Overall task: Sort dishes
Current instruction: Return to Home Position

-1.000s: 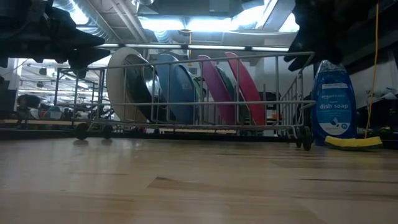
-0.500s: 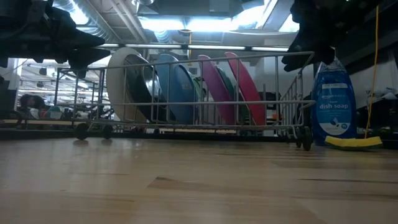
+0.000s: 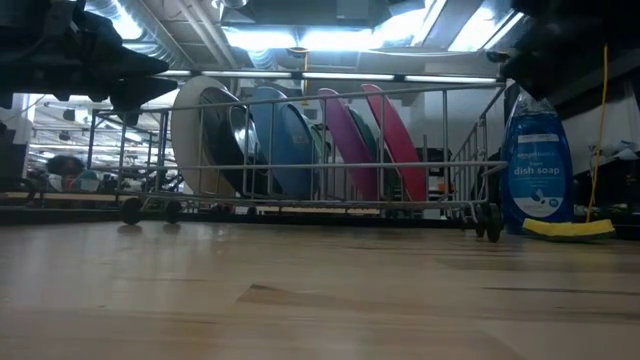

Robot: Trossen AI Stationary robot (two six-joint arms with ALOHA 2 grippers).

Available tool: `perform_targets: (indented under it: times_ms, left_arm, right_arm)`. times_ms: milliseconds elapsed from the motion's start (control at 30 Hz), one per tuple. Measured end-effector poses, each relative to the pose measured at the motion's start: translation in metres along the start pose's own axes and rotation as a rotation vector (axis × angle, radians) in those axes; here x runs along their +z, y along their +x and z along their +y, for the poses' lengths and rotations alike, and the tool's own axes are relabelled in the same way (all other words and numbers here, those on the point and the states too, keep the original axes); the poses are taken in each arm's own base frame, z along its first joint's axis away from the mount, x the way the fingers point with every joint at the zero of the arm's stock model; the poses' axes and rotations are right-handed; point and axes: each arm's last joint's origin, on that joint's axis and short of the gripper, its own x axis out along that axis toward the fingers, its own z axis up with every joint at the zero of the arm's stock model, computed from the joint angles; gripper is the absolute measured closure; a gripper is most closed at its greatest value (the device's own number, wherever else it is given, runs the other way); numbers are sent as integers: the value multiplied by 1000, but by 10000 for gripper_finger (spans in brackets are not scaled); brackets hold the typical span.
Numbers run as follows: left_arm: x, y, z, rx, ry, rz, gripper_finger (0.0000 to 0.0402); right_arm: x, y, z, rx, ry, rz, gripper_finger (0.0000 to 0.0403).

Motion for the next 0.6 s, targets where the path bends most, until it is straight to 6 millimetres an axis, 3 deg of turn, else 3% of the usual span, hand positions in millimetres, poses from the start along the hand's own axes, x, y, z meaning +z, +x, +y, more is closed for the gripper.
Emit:
perform_targets:
  times_ms: [300, 600]
  left_arm:
    - [0, 0, 0, 0, 0, 0, 231]
    - [0, 0, 0, 0, 0, 0, 231]
  right_arm:
    - [-33, -28, -15, 60, 3, -86, 240]
    - [-42, -46, -19, 97, 4, -169, 240]
